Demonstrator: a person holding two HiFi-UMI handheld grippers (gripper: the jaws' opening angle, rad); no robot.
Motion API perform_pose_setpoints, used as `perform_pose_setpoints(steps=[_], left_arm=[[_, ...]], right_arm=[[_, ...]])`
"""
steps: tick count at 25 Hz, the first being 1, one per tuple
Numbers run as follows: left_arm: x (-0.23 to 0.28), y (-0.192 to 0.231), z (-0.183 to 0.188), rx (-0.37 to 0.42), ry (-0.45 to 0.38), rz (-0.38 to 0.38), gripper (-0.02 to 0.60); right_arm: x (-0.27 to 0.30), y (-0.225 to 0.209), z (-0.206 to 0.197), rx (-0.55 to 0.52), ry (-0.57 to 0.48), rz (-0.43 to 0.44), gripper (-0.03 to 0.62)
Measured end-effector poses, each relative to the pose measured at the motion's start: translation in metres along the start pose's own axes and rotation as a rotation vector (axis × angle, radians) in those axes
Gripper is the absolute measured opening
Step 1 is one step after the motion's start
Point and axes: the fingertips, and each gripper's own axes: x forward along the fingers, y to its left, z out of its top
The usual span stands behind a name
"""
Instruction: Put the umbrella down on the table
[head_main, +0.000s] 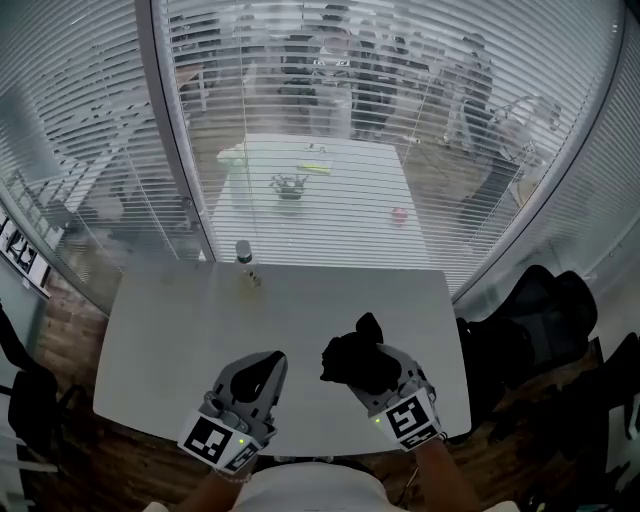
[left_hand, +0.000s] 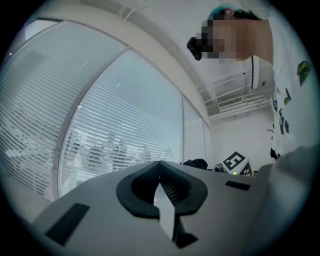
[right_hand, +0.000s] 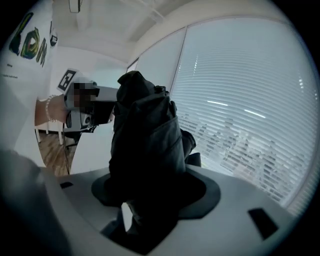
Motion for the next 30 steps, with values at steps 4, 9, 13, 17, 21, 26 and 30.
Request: perform_pose_setpoints(steps=[4,9,13,17,21,26,30], left_arm=[[-0.001,0.004,0.001,0.002,0.0,0.007,0.011],[-0.003,0.005,0.003,0.001,0.001,0.013,0.011],[-0.004,0.007,0.002,-0.002,-0.001,0.02,0.011],[-0.005,0.008,0.001,-0.001,-0.001,0.022,0.011],[-0.005,0.007,0.001,-0.006,-0.001,0.023,0.011],[-0.005,0.005,0.0,-0.01,-0.001,0.023,0.011],[-0.005,0.004,0.0,-0.009,-0.002,0.022,0.011]], right_arm=[[0.018,0.003,-0.018,-0.064,0.089,0.024,0.267],[0.039,0.012,-0.047,-0.121,0.193,0.068,0.265],[0.054,0.018,-0.066,-0.137,0.247,0.102,0.265],[0.067,0.024,-0.085,-0.158,0.306,0.13,0.265],[0.078,0.027,-0.101,-0.184,0.361,0.159,0.265],[0.089,0.032,-0.123,-0.209,0.433,0.197,0.265],[0.101,0.033,-0.142,-0.25,0.489,0.227,0.265]])
